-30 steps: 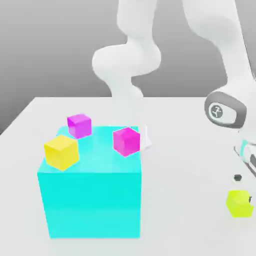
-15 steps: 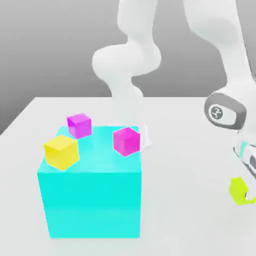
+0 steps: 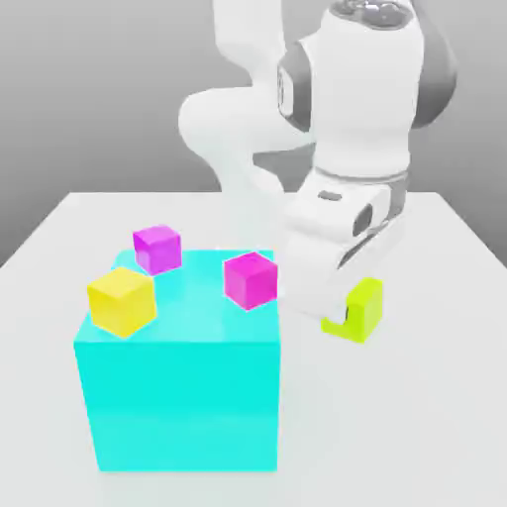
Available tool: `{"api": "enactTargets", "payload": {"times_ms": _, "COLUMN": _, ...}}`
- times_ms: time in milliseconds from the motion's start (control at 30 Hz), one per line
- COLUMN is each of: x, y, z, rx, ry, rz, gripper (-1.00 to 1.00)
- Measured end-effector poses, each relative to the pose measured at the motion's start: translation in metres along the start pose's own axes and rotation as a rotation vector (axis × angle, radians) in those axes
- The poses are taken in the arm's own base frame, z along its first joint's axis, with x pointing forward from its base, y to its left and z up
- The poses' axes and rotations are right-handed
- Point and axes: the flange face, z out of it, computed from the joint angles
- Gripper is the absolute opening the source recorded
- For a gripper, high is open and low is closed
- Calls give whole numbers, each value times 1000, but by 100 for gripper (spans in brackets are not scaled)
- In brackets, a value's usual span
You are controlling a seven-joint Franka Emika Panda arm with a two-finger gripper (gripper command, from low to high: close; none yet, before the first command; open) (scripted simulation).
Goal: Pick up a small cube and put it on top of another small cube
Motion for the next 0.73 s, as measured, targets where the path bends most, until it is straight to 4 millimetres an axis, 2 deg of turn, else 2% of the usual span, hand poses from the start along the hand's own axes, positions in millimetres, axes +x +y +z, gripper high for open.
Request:
{"api": "enactTargets", "payload": {"times_ms": 133, "x": -26, "y": 63, "z": -35, "rx": 5, "ry": 4, "rz": 207, "gripper": -100}}
{"api": "enactTargets", "payload": {"times_ms": 267, "x": -64, "y": 119, "z": -64, "rx": 6, "ry": 10, "rz": 416, "gripper": -100}}
{"api": "enactTargets", "payload": {"times_ms": 367, "x": -99, "y": 154, "z": -82, "rx": 5, "ry": 14, "rz": 575, "gripper": -100}}
{"api": "enactTargets", "payload": {"times_ms": 433, "x": -123, "y": 170, "z": -89, "rx": -5, "ry": 23, "rz": 666, "gripper": -100}}
{"api": "enactTargets", "payload": {"times_ms": 500, "x": -134, "y": 175, "z": -76, "rx": -18, "ry": 34, "rz": 702, "gripper": -100}}
{"api": "enactTargets", "payload": {"times_ms": 600, "x": -136, "y": 177, "z": -38, "rx": -22, "ry": 37, "rz": 712, "gripper": -100}}
{"api": "enactTargets", "payload": {"times_ms": 633, "x": -137, "y": 177, "z": -28, "rx": -21, "ry": 37, "rz": 713, "gripper": 100}}
{"api": "enactTargets", "payload": {"times_ms": 733, "x": -137, "y": 177, "z": -28, "rx": -21, "ry": 37, "rz": 713, "gripper": 100}}
